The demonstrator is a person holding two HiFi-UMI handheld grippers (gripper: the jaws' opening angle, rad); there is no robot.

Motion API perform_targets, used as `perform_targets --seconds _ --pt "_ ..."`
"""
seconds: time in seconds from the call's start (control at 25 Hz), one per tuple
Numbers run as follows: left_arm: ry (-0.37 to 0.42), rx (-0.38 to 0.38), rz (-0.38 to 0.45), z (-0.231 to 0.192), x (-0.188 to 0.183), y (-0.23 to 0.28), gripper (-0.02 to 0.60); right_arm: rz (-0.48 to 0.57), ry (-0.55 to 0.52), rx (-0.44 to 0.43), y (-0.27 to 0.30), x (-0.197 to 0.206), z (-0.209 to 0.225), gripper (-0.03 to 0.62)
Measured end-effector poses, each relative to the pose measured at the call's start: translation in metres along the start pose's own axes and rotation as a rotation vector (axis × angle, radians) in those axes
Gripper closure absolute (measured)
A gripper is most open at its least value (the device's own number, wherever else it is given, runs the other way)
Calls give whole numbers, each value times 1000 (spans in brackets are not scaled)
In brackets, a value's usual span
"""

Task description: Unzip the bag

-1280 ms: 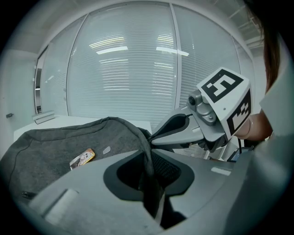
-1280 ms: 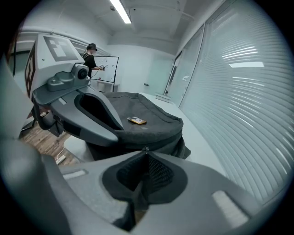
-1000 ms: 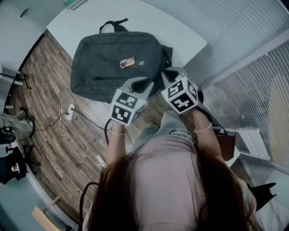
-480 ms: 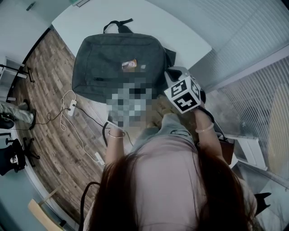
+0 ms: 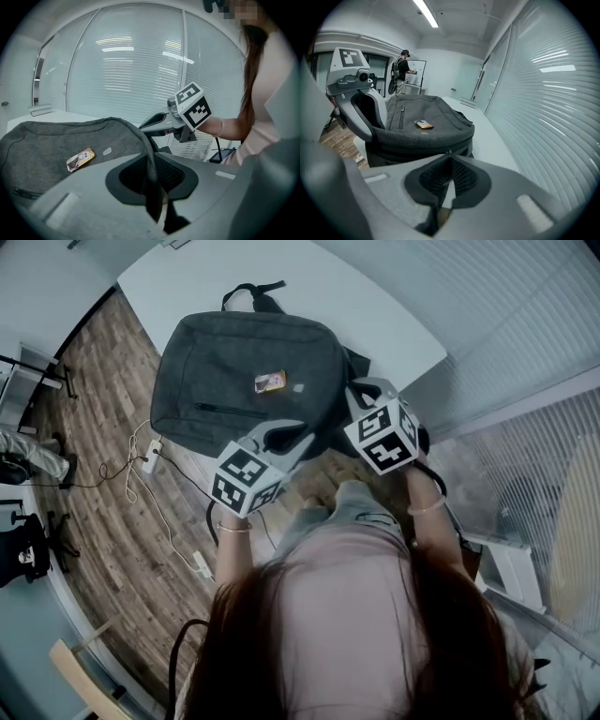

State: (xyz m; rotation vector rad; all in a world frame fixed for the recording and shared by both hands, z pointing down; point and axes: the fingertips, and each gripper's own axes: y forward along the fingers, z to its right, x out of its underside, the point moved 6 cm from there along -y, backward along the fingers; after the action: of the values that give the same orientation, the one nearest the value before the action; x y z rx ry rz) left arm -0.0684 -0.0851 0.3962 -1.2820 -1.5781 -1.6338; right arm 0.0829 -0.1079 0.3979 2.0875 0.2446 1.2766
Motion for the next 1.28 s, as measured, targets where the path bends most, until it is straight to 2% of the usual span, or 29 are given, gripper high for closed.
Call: perform_targets --seconds 0.52,1.28 --pt "-10 44 28 -6 5 4 515 22 -31 -41 19 -1 23 583" --pt "-3 57 28 -3 6 9 515 64 -49 -118 31 -4 47 583"
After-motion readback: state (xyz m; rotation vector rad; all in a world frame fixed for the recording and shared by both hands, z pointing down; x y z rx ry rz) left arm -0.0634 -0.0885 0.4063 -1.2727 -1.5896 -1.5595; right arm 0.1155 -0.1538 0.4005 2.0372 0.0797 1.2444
